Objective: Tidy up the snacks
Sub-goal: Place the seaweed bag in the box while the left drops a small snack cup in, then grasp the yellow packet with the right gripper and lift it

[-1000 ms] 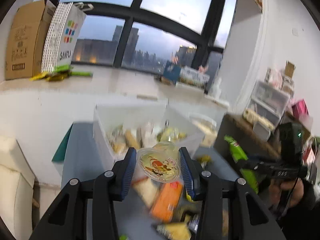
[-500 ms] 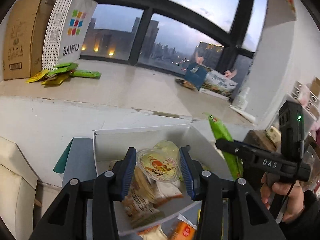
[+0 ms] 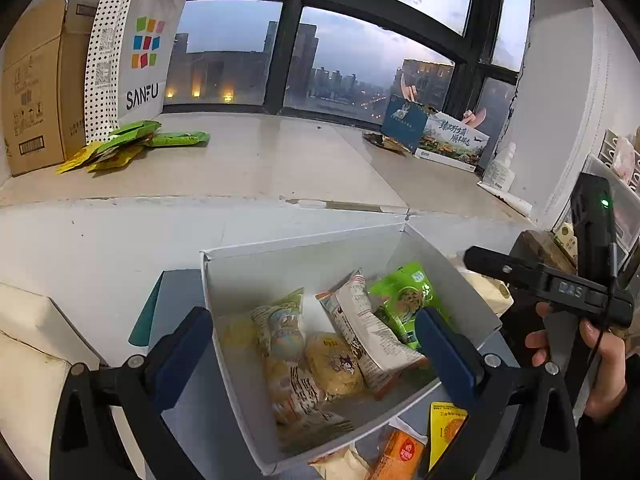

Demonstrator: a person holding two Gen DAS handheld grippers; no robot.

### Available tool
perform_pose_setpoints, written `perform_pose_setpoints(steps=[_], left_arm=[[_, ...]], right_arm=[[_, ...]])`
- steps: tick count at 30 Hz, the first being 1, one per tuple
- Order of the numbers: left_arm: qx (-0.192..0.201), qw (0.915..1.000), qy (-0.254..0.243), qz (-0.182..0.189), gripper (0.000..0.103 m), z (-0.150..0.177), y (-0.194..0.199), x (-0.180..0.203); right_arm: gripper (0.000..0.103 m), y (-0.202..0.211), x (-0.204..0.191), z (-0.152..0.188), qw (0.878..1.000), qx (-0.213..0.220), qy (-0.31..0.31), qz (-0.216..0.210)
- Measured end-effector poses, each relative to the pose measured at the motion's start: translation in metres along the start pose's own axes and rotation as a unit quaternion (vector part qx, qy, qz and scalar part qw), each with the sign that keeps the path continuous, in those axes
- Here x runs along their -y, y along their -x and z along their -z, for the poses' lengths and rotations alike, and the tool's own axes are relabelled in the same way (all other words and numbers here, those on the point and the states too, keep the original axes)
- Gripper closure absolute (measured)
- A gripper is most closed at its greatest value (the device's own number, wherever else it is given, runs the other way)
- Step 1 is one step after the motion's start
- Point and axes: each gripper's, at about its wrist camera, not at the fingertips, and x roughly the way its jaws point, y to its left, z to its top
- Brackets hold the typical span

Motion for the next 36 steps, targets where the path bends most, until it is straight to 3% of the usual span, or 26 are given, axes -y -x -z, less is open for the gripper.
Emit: perform_pose_setpoints(steps=[7,13,20,27,32,36], left_arm=[[0.012,0.9996,-0.027,-0.003,0.000,0.006,0.039,0.010],[0.026,0.9989,-0.037,0.008,0.000,0.027,0.083,0.021],[0.019,0.9984,-0.050,0.017,0.000,0.088,0.122,0.037],[0.003,0.9990,-0.033,0.031,0.000,0.151,0.141,0.043],[-0.007,0.9988,-0.048,0.012,0.000,0.172,0.150,0.051],[-0.007,0.9988,-0.044,0.021,0.000,0.175,0.150,0.050]], right_arm=[[0.000,0.060,-0.024,0.023,0.997,0.042,0.056,-0.032],[0.000,0.124,-0.042,0.072,0.990,0.070,0.098,-0.071],[0.000,0.170,-0.038,0.144,0.991,0.069,0.087,-0.074],[0.000,0.168,-0.005,0.223,0.998,0.009,0.007,-0.059],[0.000,0.146,0.009,0.231,0.998,-0.033,-0.029,-0.051],[0.000,0.124,0.010,0.234,0.996,-0.056,-0.049,-0.047]])
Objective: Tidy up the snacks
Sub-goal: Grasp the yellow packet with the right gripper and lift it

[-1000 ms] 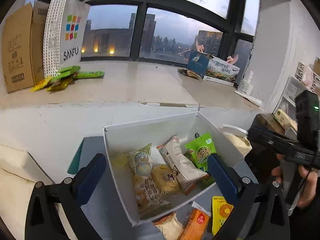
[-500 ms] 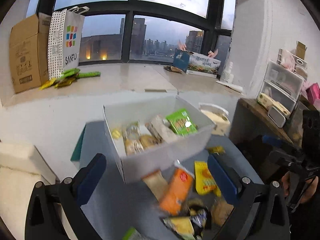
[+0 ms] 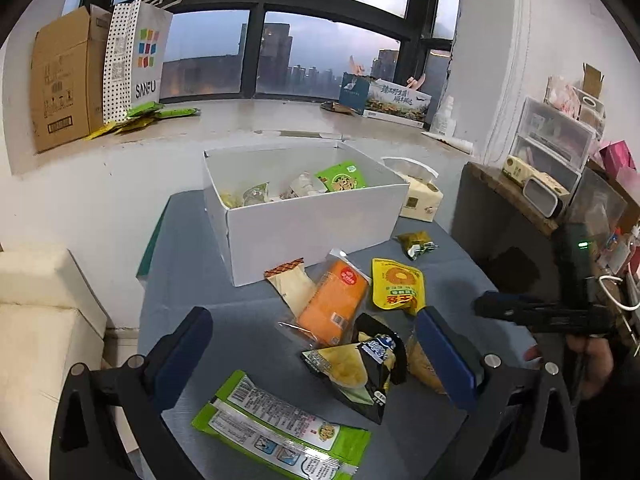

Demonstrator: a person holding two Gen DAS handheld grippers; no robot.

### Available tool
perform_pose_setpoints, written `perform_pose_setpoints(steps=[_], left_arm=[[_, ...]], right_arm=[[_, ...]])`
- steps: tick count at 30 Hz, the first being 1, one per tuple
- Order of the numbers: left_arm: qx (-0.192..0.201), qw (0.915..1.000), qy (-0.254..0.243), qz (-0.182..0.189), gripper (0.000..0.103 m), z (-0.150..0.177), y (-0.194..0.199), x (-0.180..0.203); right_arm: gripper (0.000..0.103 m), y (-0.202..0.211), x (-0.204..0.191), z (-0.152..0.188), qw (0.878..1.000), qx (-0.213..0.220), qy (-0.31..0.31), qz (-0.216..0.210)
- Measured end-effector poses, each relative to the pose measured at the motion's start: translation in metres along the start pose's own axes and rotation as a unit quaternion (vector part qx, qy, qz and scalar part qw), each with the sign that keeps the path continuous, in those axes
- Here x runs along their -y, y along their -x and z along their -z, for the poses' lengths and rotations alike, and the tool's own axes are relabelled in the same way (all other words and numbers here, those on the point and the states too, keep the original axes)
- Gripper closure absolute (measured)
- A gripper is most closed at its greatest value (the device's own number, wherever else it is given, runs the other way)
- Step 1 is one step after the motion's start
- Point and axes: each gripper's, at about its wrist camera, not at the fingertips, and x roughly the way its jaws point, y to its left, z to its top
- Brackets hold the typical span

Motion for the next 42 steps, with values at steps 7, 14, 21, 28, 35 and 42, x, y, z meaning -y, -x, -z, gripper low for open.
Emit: perform_pose_setpoints(steps=[7,14,21,28,35,42], left_arm=[[-0.007,1.0000,-0.003,0.002,0.000,0.007,-0.005,-0.002],[-0.012,0.9999,0.011,-0.002,0.000,0.015,-0.009,-0.011],[-0.015,0.9996,0.023,0.000,0.000,0.019,-0.011,-0.016],[-0.023,0.9995,0.021,-0.004,0.000,0.022,-0.016,-0.017],[-0.049,0.9985,-0.020,0.011,0.000,0.011,-0.048,0.000],[-0.125,0.9904,-0.059,0.010,0.000,-0.009,-0.126,0.016]], right_arm=[[0.000,-0.065,0.000,-0.015,0.998,-0.057,-0.012,0.040],[0.000,-0.116,-0.007,-0.040,0.993,-0.085,-0.026,0.074],[0.001,-0.146,-0.033,-0.043,0.979,-0.106,0.061,0.161],[0.054,-0.121,-0.027,-0.034,0.983,-0.098,0.090,0.125],[0.067,-0.067,-0.001,-0.020,0.995,-0.063,0.047,0.065],[0.067,-0.007,0.010,-0.018,0.999,-0.019,0.025,0.028]])
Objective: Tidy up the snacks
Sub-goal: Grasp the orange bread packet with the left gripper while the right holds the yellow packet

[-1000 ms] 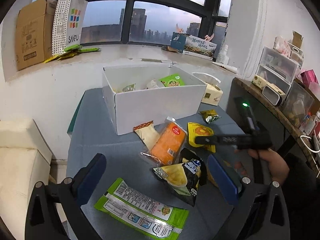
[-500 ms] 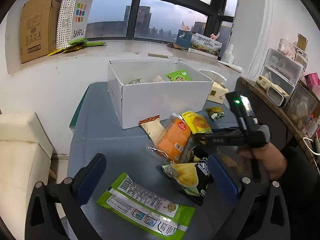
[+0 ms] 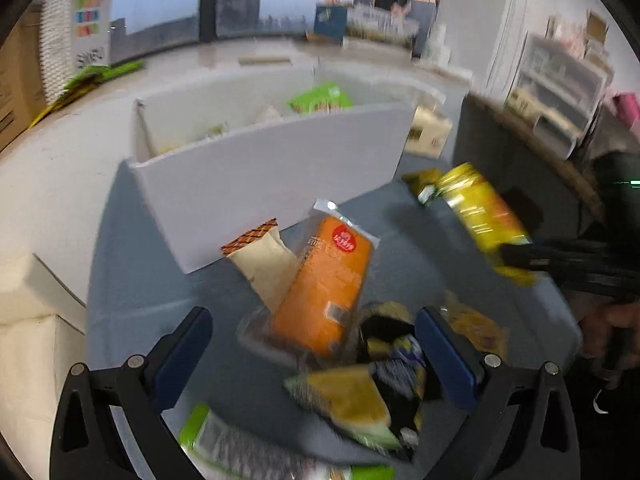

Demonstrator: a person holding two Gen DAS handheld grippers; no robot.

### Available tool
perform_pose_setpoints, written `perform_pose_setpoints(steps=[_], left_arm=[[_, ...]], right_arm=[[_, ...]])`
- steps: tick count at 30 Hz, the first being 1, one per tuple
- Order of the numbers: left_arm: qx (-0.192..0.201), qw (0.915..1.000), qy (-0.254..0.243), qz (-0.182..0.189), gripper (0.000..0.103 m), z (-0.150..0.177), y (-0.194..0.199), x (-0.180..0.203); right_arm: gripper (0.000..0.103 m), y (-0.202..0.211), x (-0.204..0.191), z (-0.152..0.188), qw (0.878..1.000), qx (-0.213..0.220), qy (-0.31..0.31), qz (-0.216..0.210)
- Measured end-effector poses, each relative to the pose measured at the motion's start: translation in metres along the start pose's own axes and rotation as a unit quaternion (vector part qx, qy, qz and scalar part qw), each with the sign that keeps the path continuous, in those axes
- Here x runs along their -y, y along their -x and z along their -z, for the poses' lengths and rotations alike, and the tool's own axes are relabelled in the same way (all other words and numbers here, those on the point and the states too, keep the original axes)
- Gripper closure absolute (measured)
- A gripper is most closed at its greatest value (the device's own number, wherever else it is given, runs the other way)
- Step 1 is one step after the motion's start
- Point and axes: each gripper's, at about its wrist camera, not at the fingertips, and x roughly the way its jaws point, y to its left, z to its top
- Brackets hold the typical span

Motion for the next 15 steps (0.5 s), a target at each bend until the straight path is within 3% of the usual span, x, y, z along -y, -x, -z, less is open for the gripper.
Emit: perform_pose_setpoints(steps=[5,11,15], left_arm=[[-0.050,0.9984,-0.011,-0.023,0.000,-0.025,-0.046,0.007],[-0.106,0.9845,-0.102,-0.095,0.000,-0.033,-0.094,0.041],[-0.107,0.9821,-0.126,-0.089,0.000,-0.029,-0.102,0.045]], right_arm=[[0.067,0.021,0.008,0.009,1.000,0.016,-0.013,-0.005],[0.067,0.016,0.013,0.012,1.000,0.014,-0.021,-0.011],[0.067,0.018,0.014,0.015,1.000,0.016,-0.022,-0.015]])
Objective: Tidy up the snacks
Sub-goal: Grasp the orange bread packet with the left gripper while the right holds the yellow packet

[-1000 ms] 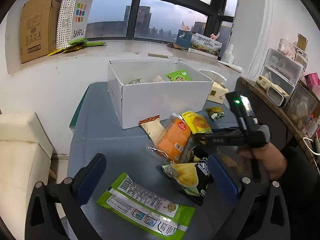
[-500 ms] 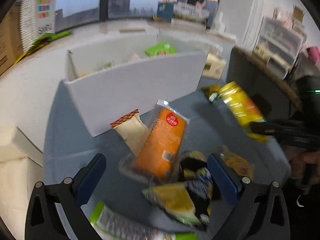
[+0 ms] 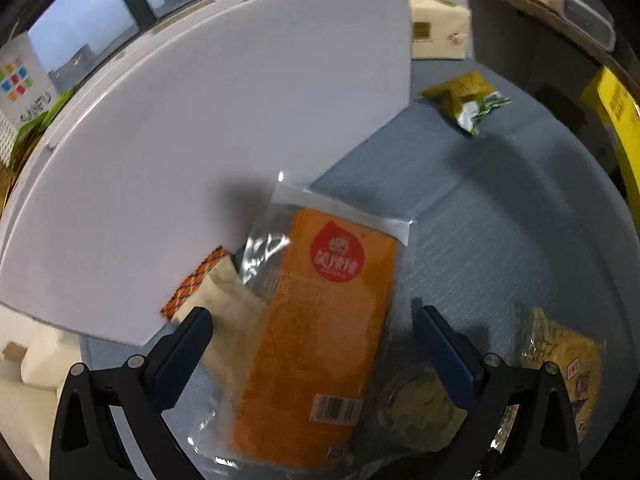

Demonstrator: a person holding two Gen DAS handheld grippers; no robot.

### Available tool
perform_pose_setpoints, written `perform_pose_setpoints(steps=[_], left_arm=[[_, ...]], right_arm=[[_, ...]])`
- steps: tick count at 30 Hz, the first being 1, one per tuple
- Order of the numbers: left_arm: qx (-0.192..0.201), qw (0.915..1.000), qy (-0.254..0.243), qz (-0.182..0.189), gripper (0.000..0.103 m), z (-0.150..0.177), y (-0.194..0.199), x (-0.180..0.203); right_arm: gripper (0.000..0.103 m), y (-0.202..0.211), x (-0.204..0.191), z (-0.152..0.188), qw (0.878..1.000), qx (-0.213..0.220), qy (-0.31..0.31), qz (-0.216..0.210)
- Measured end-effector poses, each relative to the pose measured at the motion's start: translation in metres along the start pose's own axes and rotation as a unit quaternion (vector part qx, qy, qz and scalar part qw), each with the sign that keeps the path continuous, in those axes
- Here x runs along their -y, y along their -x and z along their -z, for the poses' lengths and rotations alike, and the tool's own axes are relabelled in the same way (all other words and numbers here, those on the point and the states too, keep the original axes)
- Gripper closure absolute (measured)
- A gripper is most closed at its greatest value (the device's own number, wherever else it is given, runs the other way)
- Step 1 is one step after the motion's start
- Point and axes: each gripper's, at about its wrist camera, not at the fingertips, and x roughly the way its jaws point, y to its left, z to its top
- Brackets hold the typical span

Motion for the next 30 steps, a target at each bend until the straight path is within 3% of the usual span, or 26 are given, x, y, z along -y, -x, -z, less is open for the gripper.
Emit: perform_pose_setpoints(steps=[1,4,6,9,12,15,21,25,30], left_arm=[[-0.002,1.0000,-0.001,0.004,0.001,0.000,0.000,-0.002],[0.012,0.9999,-0.002,-0.005,0.030,0.003,0.009,-0.008],[0.023,0.9993,0.018,0.023,0.060,0.007,0.020,-0.019],[0.058,0.9934,0.074,0.066,0.081,0.016,0.040,-0.043],[0.077,0.9920,0.078,0.062,0.086,0.023,0.057,-0.051],[0.082,0.9889,0.088,0.088,0.087,0.030,0.063,-0.056],[0.149,0.9805,0.097,0.084,0.088,0.039,0.107,-0.054],[0.203,0.9698,0.108,0.081,0.087,0.042,0.152,-0.065],[0.266,0.9496,0.150,0.071,0.087,0.022,0.190,-0.100]], right_arm=[[0.067,0.001,0.001,0.000,1.000,0.000,-0.001,-0.001],[0.067,0.001,0.002,0.002,1.000,-0.001,-0.003,-0.002],[0.067,0.001,0.001,0.002,1.000,-0.001,-0.003,-0.004],[0.067,-0.001,-0.002,0.002,1.000,-0.003,0.000,-0.005],[0.067,-0.003,-0.005,0.000,1.000,-0.005,0.006,-0.007],[0.067,-0.005,-0.009,-0.001,1.000,-0.005,0.009,-0.008],[0.067,-0.004,-0.017,-0.004,1.000,-0.005,0.020,-0.006],[0.067,0.001,-0.026,-0.012,0.999,0.007,0.031,-0.010],[0.067,0.005,-0.049,-0.047,0.997,0.031,0.065,-0.019]])
